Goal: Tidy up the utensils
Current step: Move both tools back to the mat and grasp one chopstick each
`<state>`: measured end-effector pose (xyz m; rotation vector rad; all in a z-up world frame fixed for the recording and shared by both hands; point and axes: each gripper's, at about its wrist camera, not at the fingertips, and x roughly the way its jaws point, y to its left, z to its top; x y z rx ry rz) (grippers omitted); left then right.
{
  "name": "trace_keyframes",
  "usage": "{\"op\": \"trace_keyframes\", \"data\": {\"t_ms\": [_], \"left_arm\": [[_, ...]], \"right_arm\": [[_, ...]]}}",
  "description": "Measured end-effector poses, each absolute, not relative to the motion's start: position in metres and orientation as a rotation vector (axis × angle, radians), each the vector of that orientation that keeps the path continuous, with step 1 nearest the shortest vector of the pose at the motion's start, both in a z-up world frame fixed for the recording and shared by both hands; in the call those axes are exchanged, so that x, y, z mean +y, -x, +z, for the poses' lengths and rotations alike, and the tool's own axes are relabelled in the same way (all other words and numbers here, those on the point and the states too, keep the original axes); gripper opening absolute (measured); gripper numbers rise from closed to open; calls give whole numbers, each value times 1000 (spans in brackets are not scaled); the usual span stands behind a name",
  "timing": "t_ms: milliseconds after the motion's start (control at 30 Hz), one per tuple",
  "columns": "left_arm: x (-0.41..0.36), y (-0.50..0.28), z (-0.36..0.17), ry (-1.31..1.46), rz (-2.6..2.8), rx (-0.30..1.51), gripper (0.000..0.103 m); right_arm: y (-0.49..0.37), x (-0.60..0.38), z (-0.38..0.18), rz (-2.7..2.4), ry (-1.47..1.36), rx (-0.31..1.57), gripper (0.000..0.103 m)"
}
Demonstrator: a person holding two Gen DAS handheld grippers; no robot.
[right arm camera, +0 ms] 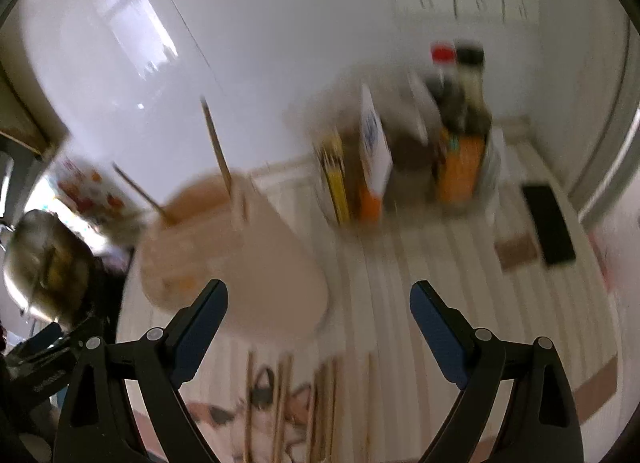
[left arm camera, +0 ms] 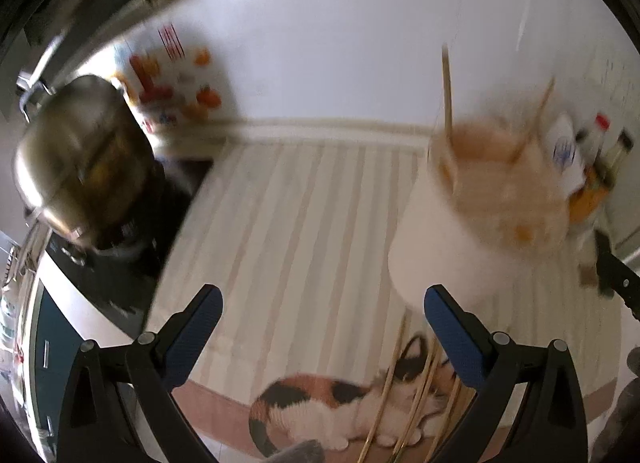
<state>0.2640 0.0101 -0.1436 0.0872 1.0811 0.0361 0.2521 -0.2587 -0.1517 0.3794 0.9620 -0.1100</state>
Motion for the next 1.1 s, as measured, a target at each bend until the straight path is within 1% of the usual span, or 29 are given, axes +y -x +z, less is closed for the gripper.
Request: {"op": "trace_keyframes", "data": {"t_ms": [33, 133, 300, 333, 400, 467, 500, 633, 700, 833, 900, 933, 1000, 1033, 1067, 1100], "left_arm": [[8, -261, -154, -93, 31, 1103, 103], [3, -255, -187, -111, 6, 1176, 102], [-11, -246, -244, -129, -70, 1314, 101], [-17, -245, -252, -137, -81, 1335, 99], [-25, -242, -270, -151, -111, 1382, 80], [-32, -240, -286, -167, -128, 1420, 75], [-35, -240, -291, -175, -131, 1430, 75], [-45, -235, -311, -212, -143, 1458, 73], [-49, -234, -316, -222, -152, 1467, 63], [-54, -230, -324, -235, -153, 1476, 59], [-56, -229, -327, -241, -153, 1483, 44], [-57, -227, -329, -242, -154, 1491, 40], [-56, -226, -336, -238, -159, 1511, 18], [-56, -225, -337, -221, -167, 1504, 14], [-55, -224, -337, -220, -163, 1507, 7], [-54, -224, -337, -217, -160, 1507, 5]], "right_arm": [[-249, -258, -163, -112, -383, 993, 86], [-242, -257, -198, -123, -396, 1094, 74], [-227, -256, -249, -150, -406, 1225, 60], [-224, -256, -257, -157, -405, 1247, 56], [-219, -256, -271, -163, -404, 1281, 51], [-212, -255, -284, -174, -396, 1319, 50], [-209, -255, -290, -177, -395, 1339, 48], [-201, -254, -308, -184, -389, 1419, 48], [-197, -252, -315, -190, -369, 1454, 48], [-191, -247, -326, -191, -344, 1499, 48], [-188, -244, -330, -188, -329, 1514, 48], [-187, -242, -332, -185, -323, 1521, 48], [-185, -237, -335, -181, -298, 1536, 48], [-184, -234, -337, -179, -281, 1542, 47], [-183, -231, -340, -177, -262, 1550, 43], [-182, -228, -341, -185, -232, 1552, 36]]}}
